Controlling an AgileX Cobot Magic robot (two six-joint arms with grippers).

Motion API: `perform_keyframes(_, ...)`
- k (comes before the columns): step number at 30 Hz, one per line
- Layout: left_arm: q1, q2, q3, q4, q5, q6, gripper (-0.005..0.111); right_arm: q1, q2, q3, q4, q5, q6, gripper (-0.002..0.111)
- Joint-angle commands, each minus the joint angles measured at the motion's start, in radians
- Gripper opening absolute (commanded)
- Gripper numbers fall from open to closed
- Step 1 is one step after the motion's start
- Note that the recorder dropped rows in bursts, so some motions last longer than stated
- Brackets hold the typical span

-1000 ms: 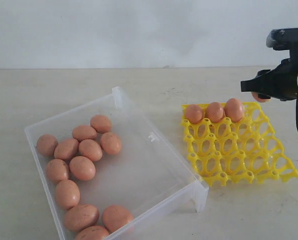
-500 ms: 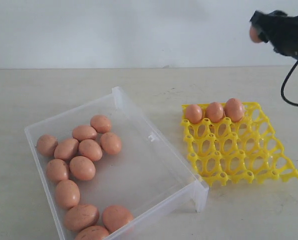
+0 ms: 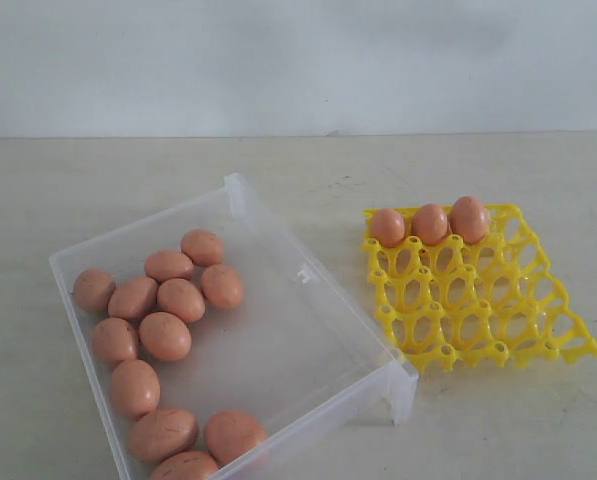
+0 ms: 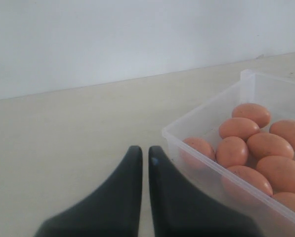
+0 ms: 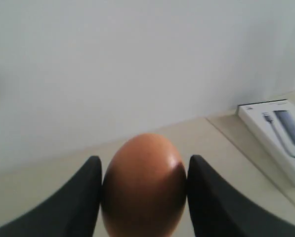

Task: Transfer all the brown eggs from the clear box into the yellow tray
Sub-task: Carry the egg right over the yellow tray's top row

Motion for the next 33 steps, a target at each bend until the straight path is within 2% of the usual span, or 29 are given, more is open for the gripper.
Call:
perform_keyframes(1, -0.003, -0.003, 0.004, -0.007, -0.009, 0.001, 0.004, -0.050, 0.006, -0.005, 0.002, 0.208, -0.265, 0.000)
perform_keyframes(6, -0.003, -0.003, 0.004, -0.007, -0.009, 0.001, 0.004, -0.008, 0.004, -0.005, -0.238, 0.281, -0.096, 0.000)
perform_keyframes(9, -0.003, -0.003, 0.004, -0.007, -0.007, 0.001, 0.004, 0.034, 0.004, -0.005, -0.458, 0.285, 0.208, 0.000)
perform_keyframes(13, -0.003, -0.003, 0.004, -0.007, -0.007, 0.001, 0.004, 0.055, 0.006, -0.005, -0.917, 0.225, 0.735, 0.000)
perform_keyframes(16, -0.003, -0.003, 0.004, -0.007, -0.007, 0.001, 0.004, 0.031, 0.032, -0.003, -1.195, 0.103, 0.951, 0.000)
perform_keyframes(24, -0.003, -0.003, 0.004, -0.007, -0.007, 0.001, 0.004, 0.017, 0.161, -0.003, -1.210, -0.152, 0.894, 0.000)
perform_keyframes(29, -0.003, -0.003, 0.004, -0.007, -0.007, 0.001, 0.004, 0.009, 0.224, 0.000, -1.210, -0.203, 0.953, 0.000)
perform_keyframes(33, -0.003, -0.003, 0.004, -0.007, -0.007, 0.001, 0.004, -0.054, 0.244, 0.038, -1.206, -0.309, 1.032, 0.000)
